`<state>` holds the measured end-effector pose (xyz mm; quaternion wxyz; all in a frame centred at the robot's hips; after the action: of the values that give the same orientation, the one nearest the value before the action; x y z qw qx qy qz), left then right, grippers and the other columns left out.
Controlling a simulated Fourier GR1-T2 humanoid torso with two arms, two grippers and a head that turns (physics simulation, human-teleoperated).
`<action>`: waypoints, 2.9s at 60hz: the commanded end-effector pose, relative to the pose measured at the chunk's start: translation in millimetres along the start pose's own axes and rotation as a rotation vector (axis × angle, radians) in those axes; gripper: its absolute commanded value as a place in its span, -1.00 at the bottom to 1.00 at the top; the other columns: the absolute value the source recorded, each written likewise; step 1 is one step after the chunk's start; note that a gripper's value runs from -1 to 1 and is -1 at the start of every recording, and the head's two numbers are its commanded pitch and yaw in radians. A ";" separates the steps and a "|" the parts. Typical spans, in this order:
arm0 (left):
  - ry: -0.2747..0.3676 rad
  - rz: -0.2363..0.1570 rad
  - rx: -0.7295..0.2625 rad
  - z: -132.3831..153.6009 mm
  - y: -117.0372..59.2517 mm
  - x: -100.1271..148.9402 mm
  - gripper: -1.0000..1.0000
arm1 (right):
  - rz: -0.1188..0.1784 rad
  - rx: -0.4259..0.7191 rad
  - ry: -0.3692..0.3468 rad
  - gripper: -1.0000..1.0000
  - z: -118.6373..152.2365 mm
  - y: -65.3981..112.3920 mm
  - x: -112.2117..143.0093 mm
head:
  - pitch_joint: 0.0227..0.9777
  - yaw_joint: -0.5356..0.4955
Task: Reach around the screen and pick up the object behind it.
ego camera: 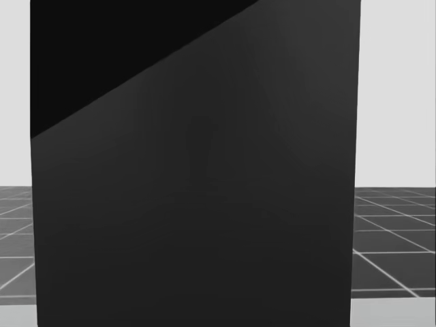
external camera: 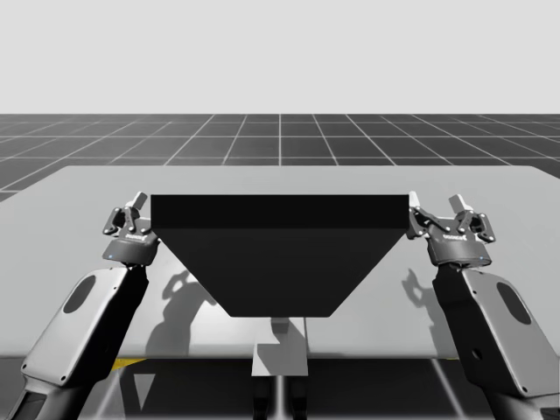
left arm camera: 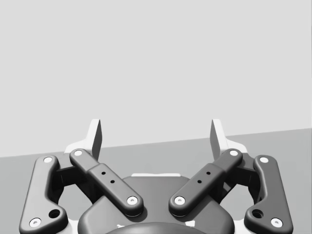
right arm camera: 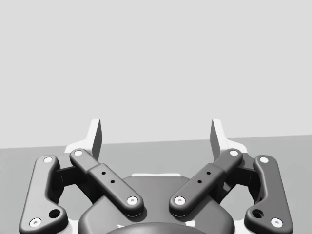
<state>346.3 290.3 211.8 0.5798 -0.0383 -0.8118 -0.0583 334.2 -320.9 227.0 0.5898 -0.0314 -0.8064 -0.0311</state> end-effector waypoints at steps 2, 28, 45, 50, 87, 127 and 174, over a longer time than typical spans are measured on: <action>0.001 -0.005 -0.003 -0.4 -1.0 -0.8 -1.00 | 0.006 0.026 0.014 -1.00 4.3 2.4 1.0 | -0.90 -0.05; 0.168 0.040 -0.203 19.4 -5.5 2.0 -1.00 | -0.074 0.357 0.096 -1.00 26.0 28.0 1.6 | -0.88 -0.05; 0.262 0.074 -0.471 58.5 -5.0 10.0 -1.00 | -0.098 0.570 0.124 -1.00 47.5 23.0 -5.4 | -0.88 -0.06; 0.273 0.091 -0.532 65.8 0.0 8.8 -1.00 | -0.075 0.634 0.136 -1.00 53.7 23.0 -9.9 | -0.88 -0.05; 0.319 0.053 -0.719 74.6 -1.7 -3.1 -1.00 | -0.102 0.896 0.220 -1.00 54.2 51.4 -44.5 | -0.88 -0.07; 0.314 0.023 -0.768 76.4 -16.4 -4.8 -1.00 | -0.237 1.046 0.265 -1.00 -11.0 103.7 -87.1 | -0.84 -0.07; 0.294 0.004 -0.806 79.9 -24.6 -6.2 -1.00 | -0.171 1.203 0.382 -1.00 -64.0 201.6 -145.9 | -0.73 -0.02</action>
<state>271.1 277.9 180.3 0.6291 -0.2545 -0.6335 -0.3715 414.0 -139.0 131.1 0.6652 0.3549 -0.5262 0.3933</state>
